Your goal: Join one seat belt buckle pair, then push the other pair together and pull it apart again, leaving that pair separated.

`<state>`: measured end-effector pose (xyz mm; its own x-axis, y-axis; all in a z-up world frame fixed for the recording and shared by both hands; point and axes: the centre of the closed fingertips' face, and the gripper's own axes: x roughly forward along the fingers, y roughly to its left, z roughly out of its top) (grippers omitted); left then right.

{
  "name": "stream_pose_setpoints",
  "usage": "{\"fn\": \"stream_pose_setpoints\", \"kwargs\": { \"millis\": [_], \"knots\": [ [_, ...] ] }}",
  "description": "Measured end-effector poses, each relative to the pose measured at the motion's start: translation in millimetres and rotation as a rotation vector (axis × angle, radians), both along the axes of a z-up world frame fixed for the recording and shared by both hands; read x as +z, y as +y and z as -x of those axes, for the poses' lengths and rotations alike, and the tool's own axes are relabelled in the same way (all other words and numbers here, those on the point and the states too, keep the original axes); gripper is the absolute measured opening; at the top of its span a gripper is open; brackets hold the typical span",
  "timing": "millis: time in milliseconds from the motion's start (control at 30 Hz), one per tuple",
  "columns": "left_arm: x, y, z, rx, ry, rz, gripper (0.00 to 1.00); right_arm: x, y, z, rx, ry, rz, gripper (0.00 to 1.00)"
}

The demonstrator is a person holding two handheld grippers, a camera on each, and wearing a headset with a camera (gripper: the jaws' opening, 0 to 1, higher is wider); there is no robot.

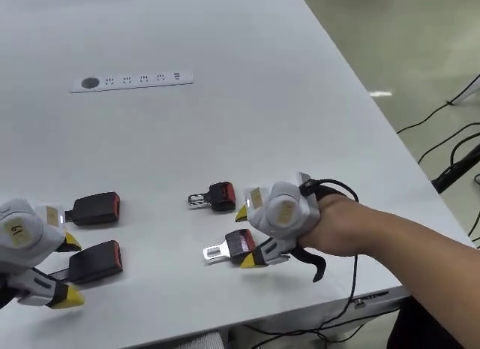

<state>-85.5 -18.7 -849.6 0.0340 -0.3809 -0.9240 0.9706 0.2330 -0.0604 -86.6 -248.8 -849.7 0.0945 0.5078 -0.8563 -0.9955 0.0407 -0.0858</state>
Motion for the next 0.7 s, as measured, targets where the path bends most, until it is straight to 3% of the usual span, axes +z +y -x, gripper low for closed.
{"fn": "stream_pose_setpoints", "kwargs": {
  "millis": [67,233,433,500,633,700],
  "knots": [
    [0.6,-1.3,-4.2,-0.007,-0.021,0.001,0.53,-1.8,1.2,2.3,0.014,0.006,0.004,0.43],
    [-2.1,-10.4,-4.7,-0.050,-0.015,-0.011,0.48,-10.5,-3.2,2.6,0.044,0.005,0.048,0.33],
    [-8.4,-9.9,-3.0,-0.097,-0.022,-0.056,0.41,-13.0,-1.4,5.6,0.035,0.039,0.041,0.33],
    [-10.6,-8.5,-3.8,-0.124,-0.047,-0.072,0.39,-14.2,-1.6,5.3,0.042,0.039,0.041,0.33],
    [-12.6,-7.0,-5.2,-0.127,-0.061,-0.082,0.35,-14.8,-2.0,5.3,0.034,0.044,0.032,0.33],
    [-13.7,-5.6,-9.1,-0.174,-0.106,-0.102,0.33,-14.7,-2.1,5.3,0.022,0.045,0.027,0.32]
  ]
}}
